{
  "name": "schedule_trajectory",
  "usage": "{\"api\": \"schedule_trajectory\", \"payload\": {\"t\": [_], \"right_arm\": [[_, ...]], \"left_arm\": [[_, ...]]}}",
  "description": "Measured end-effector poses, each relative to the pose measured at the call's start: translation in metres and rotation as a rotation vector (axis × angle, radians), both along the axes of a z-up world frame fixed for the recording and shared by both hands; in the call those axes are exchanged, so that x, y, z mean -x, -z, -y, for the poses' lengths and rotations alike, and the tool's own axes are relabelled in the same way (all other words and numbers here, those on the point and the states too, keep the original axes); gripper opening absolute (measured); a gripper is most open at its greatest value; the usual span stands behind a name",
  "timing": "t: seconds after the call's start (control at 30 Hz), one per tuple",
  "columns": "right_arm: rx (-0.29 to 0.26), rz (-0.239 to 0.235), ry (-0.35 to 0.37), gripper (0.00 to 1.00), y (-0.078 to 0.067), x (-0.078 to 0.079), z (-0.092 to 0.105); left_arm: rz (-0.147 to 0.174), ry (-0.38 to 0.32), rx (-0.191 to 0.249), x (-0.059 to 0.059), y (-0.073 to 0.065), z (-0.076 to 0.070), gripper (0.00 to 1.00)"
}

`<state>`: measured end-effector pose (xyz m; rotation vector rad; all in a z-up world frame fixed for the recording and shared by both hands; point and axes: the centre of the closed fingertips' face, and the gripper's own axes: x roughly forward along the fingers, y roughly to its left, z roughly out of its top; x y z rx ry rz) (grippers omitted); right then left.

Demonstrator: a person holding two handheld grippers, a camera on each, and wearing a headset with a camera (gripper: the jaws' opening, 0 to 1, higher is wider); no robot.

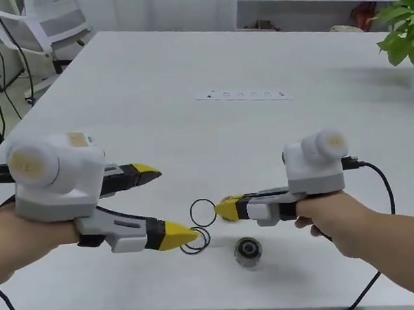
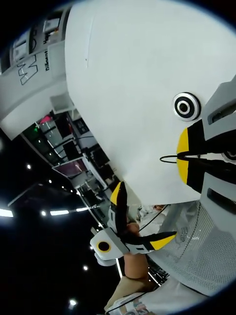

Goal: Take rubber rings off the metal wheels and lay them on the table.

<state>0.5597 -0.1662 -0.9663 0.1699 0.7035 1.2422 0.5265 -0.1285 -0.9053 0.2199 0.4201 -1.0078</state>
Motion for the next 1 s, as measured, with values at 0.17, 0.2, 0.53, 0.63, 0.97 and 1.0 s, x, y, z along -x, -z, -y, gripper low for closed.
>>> {"api": "schedule_trajectory", "payload": {"t": [0.17,0.2,0.53,0.63,0.97,1.0], "right_arm": [[0.010,-0.011,-0.023,0.00,0.004,0.006,-0.007],[0.015,-0.014,-0.027,0.00,0.005,0.007,-0.008],[0.042,-0.053,-0.069,0.00,0.017,0.017,-0.018],[0.047,-0.069,-0.080,0.00,0.021,0.020,-0.021],[0.092,-0.074,-0.105,0.00,0.034,0.026,-0.020],[0.095,-0.075,-0.103,0.00,0.035,0.025,-0.019]], "left_arm": [[-0.006,-0.017,-0.005,0.002,0.002,-0.010,0.77],[-0.007,-0.020,-0.005,0.002,0.003,-0.012,0.77],[-0.027,-0.039,-0.002,0.006,0.007,-0.020,0.78],[-0.031,-0.043,-0.005,0.007,0.009,-0.021,0.78],[-0.040,-0.044,-0.007,0.009,0.013,-0.022,0.78],[-0.041,-0.045,-0.007,0.009,0.013,-0.023,0.78]]}}
